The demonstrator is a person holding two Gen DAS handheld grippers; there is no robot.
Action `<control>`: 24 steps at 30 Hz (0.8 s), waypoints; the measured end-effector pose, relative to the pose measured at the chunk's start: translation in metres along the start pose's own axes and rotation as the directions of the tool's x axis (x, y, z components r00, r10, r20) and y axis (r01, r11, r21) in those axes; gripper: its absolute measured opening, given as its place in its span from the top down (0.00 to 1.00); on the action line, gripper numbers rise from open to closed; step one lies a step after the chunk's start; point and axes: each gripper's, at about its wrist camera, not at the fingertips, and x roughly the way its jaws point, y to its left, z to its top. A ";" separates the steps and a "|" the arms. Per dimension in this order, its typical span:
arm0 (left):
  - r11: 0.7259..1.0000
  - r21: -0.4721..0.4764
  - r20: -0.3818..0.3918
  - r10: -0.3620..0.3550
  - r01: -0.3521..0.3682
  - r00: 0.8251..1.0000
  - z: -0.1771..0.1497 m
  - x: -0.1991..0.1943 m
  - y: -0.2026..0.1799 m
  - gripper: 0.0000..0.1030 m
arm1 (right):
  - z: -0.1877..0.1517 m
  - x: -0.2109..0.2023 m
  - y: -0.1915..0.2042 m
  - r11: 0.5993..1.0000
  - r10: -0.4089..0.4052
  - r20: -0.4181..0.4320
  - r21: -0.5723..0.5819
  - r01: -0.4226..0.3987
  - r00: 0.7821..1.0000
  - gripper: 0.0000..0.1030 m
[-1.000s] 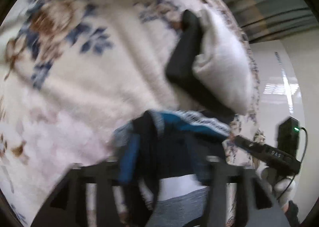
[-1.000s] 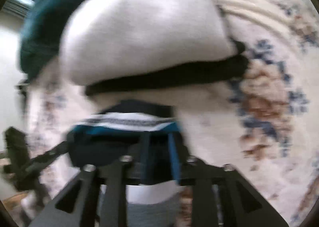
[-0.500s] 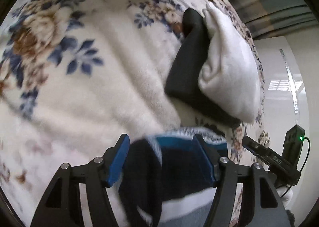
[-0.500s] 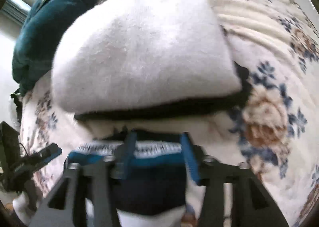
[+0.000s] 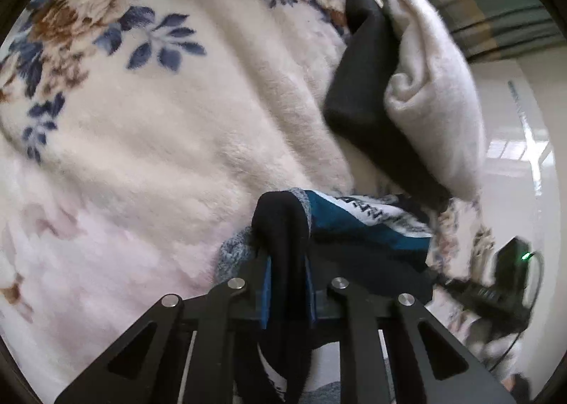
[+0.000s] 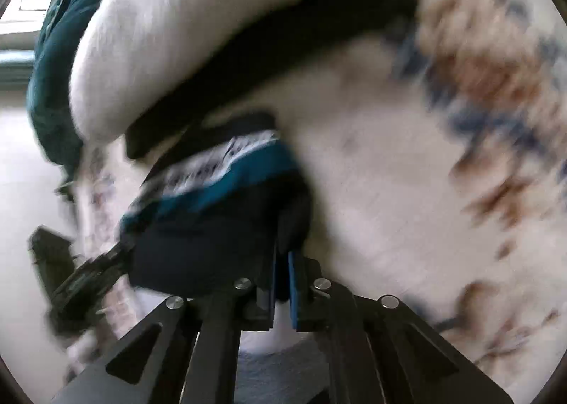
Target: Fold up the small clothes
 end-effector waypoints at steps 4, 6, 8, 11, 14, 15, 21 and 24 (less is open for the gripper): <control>0.998 -0.034 -0.028 -0.059 0.059 0.998 -0.003 -0.006 0.000 0.75 | 0.007 -0.009 -0.004 0.999 -0.031 -0.018 0.034 0.032 0.999 0.98; 0.992 -0.077 -0.035 -0.106 0.103 0.994 -0.010 -0.021 0.006 0.63 | 0.002 -0.017 0.000 1.000 -0.014 -0.050 0.021 0.015 0.999 0.86; 0.984 -0.091 -0.023 -0.155 0.152 0.988 -0.024 -0.037 0.008 0.55 | -0.011 -0.026 0.005 1.000 0.019 -0.067 -0.001 -0.019 0.998 0.51; 0.978 -0.102 -0.043 -0.186 0.181 0.982 -0.049 -0.043 0.012 0.48 | -0.032 -0.038 -0.001 0.998 0.067 -0.085 0.020 -0.066 0.994 0.41; 0.971 -0.104 -0.091 -0.224 0.215 0.970 -0.076 -0.028 0.013 0.48 | -0.056 -0.037 -0.002 0.995 0.099 -0.116 0.006 -0.099 0.988 0.41; 0.973 -0.101 -0.105 -0.218 0.207 0.970 -0.082 -0.022 0.011 0.49 | -0.063 -0.032 0.000 0.996 0.091 -0.136 -0.010 -0.094 0.987 0.41; 0.989 -0.033 -0.076 -0.145 0.143 0.987 -0.083 -0.008 0.002 0.89 | -0.094 -0.005 -0.003 0.999 0.031 -0.132 -0.023 -0.034 0.991 0.85; 0.987 -0.023 -0.094 -0.163 0.162 0.982 -0.083 -0.017 0.000 0.84 | -0.094 -0.011 -0.007 0.998 -0.062 -0.103 -0.016 0.061 0.993 0.86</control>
